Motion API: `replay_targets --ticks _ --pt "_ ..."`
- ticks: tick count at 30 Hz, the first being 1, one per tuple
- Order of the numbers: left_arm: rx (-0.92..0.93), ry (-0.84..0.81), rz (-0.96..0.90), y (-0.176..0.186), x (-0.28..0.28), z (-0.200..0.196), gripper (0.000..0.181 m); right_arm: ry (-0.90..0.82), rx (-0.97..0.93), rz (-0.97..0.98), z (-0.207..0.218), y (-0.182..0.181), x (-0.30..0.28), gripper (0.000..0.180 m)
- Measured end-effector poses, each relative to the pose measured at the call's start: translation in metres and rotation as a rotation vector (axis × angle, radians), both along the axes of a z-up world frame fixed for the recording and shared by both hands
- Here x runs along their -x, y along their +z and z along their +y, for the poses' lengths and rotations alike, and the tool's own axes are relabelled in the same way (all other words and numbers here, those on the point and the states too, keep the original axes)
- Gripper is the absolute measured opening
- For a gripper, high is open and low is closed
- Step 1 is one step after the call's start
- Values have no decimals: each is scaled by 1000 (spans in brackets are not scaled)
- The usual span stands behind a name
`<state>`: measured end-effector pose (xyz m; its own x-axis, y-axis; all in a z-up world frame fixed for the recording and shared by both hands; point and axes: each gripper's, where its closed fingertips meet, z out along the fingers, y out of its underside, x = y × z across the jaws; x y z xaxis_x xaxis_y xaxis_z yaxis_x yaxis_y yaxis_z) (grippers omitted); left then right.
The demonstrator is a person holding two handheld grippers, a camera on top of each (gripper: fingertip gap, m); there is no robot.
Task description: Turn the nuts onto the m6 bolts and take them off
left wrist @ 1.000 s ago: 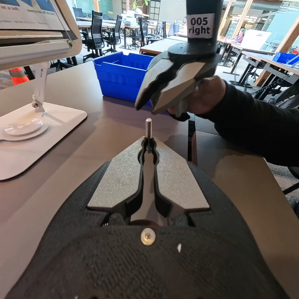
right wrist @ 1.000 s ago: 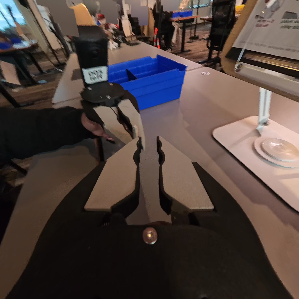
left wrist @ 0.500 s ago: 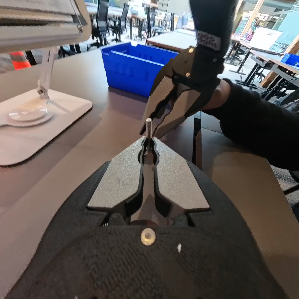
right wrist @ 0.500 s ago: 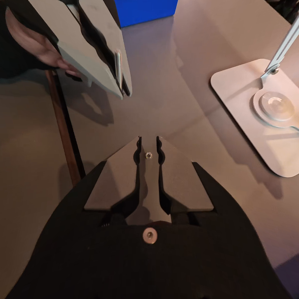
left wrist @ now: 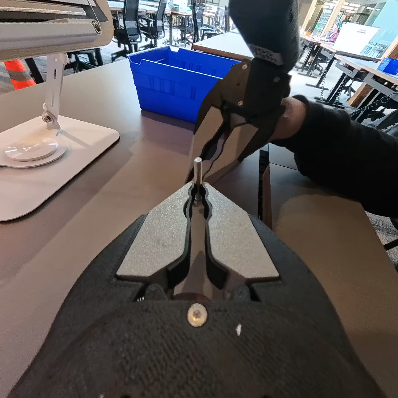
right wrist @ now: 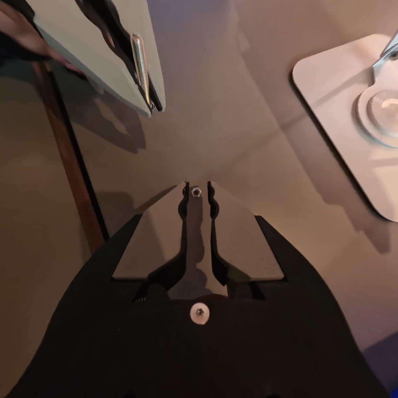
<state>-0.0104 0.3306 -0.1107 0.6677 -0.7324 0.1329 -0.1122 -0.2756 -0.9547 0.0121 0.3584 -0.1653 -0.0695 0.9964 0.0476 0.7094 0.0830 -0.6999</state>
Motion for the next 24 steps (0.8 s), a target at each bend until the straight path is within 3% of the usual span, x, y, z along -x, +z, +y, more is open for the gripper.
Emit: replay_targets --ticks 17,24 --pt "-4 8 13 -2 1 1 2 -71 78 -78 -1 -18 0 19" --pt "-4 11 18 -2 1 2 2 -106 28 -114 4 -24 0 15"
